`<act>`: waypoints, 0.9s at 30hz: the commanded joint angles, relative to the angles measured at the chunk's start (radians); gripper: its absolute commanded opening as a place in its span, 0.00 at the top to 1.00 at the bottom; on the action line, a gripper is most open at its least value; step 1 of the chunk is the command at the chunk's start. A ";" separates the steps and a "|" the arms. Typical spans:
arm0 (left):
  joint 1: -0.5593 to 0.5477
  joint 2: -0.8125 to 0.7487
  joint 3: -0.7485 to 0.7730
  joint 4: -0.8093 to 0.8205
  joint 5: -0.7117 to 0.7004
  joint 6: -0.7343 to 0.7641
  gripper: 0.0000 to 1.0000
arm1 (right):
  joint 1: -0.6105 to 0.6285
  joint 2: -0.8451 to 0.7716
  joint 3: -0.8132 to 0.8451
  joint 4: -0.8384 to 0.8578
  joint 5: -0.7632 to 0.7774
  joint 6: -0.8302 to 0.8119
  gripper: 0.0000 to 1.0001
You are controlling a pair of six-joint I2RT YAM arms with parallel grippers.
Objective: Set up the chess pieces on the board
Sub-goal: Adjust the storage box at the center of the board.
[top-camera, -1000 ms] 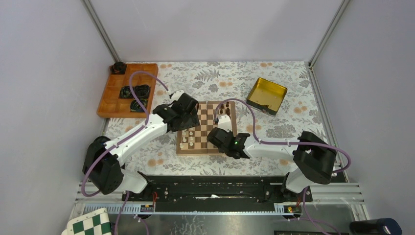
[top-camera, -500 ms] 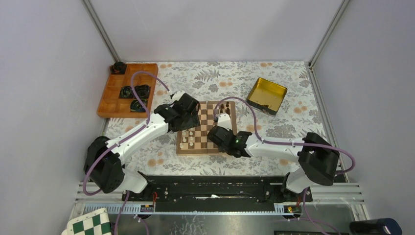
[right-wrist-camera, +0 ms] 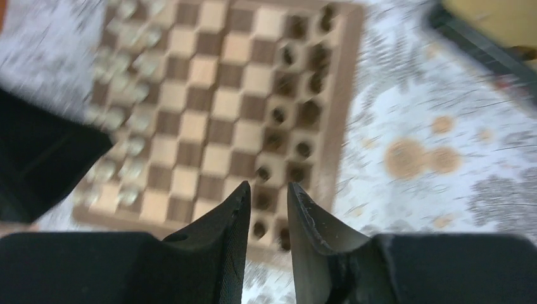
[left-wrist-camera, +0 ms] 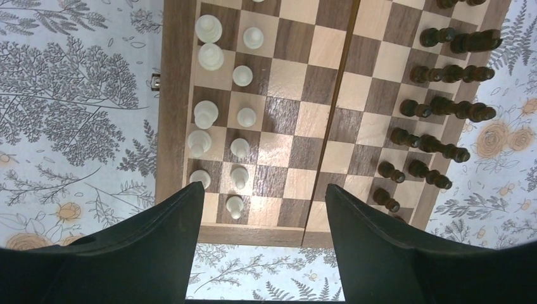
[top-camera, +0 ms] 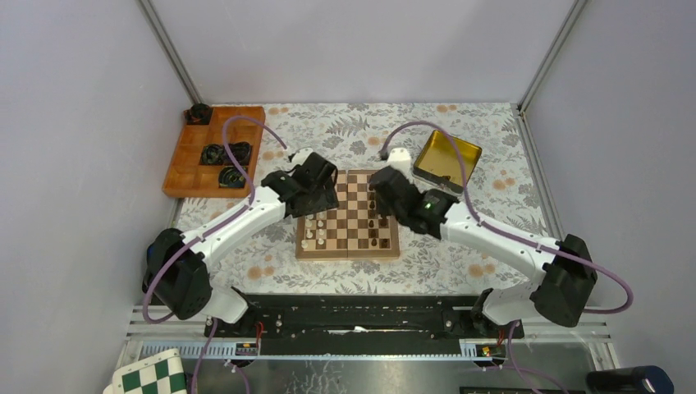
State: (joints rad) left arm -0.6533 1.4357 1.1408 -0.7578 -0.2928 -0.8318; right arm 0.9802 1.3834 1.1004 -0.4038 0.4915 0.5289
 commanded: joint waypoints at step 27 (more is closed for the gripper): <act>0.029 0.150 0.111 0.050 0.076 0.063 0.22 | -0.657 0.472 0.294 0.080 -0.149 -0.413 0.41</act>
State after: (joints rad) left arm -0.6361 1.5757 1.2331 -0.7490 -0.2348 -0.7902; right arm 0.3439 1.8267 1.3235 -0.3370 0.3885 0.1543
